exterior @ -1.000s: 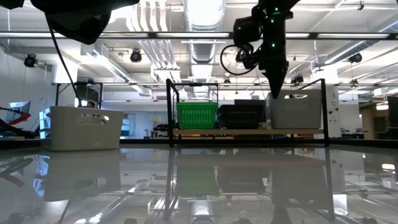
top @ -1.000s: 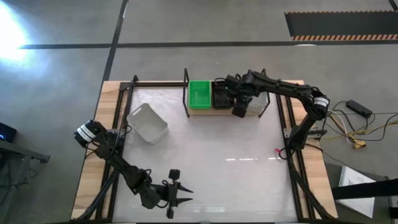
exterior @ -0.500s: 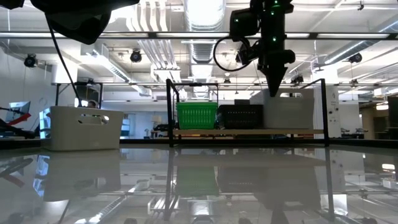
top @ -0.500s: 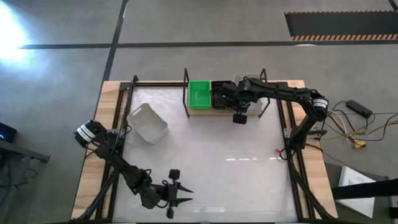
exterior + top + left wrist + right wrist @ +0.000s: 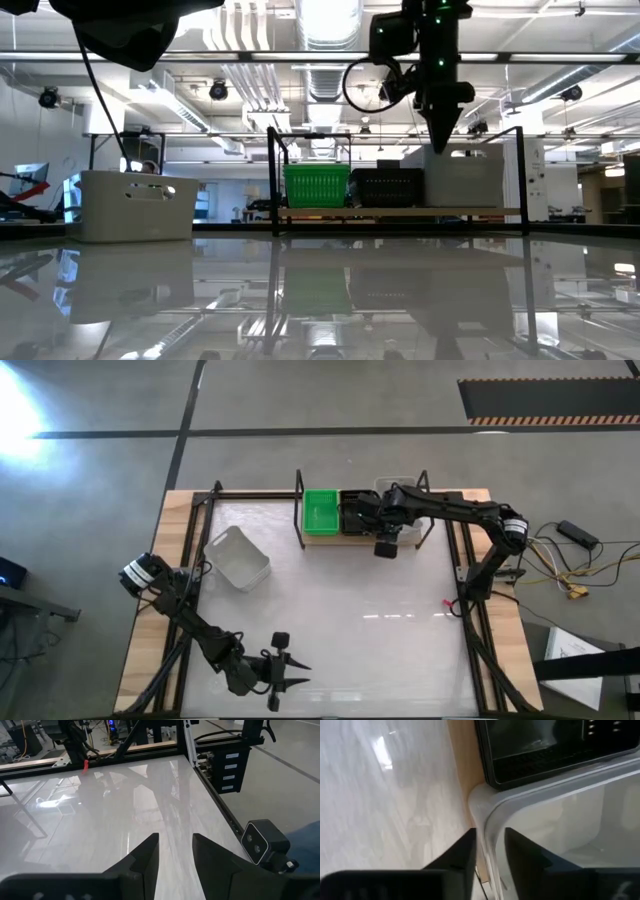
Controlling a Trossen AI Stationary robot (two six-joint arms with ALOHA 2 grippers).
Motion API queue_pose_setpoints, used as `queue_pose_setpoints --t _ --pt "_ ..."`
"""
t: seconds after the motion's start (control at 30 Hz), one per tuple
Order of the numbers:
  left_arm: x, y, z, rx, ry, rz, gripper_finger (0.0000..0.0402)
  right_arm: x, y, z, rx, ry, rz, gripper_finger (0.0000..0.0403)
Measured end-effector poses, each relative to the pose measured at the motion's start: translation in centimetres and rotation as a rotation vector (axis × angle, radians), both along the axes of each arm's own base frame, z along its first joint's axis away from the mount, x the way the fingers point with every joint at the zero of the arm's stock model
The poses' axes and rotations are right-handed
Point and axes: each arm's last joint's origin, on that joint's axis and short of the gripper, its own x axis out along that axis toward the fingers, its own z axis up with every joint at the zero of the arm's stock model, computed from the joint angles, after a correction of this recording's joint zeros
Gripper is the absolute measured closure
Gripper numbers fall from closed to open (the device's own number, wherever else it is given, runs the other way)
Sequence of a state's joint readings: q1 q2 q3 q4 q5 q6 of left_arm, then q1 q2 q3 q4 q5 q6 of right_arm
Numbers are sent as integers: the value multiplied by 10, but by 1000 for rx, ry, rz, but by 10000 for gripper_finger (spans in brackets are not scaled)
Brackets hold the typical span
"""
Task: Stack baskets on shelf by color
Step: Adjust the gray bins, then stack the gray bin on top of the other gray bin on the shelf
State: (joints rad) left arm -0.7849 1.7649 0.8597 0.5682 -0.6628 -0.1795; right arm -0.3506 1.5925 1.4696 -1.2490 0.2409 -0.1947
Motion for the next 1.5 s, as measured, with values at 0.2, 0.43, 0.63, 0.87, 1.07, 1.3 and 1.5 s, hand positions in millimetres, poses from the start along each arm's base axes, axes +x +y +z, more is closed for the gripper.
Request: queue_pose_setpoints --t 0.2,0.43,0.63,0.87,1.07,1.3,1.5 --pt "0 0 0 0 0 0 299 0 4 19 1 -54 -86 266" --pt "2 -11 25 7 -68 -13 299 6 68 45 29 -327 -4 281" --pt "-14 -8 74 132 -64 194 299 20 179 25 82 -705 271 303" --pt "-47 41 112 18 154 398 299 1 296 -45 56 -951 486 323" --pt "-72 98 104 -39 388 584 299 -26 352 -105 81 -975 421 343" --pt "-77 164 88 -114 636 816 293 -33 388 -164 -45 -1019 353 360" --pt "-77 206 66 -194 800 931 229 -18 410 -179 -80 -1015 385 370"
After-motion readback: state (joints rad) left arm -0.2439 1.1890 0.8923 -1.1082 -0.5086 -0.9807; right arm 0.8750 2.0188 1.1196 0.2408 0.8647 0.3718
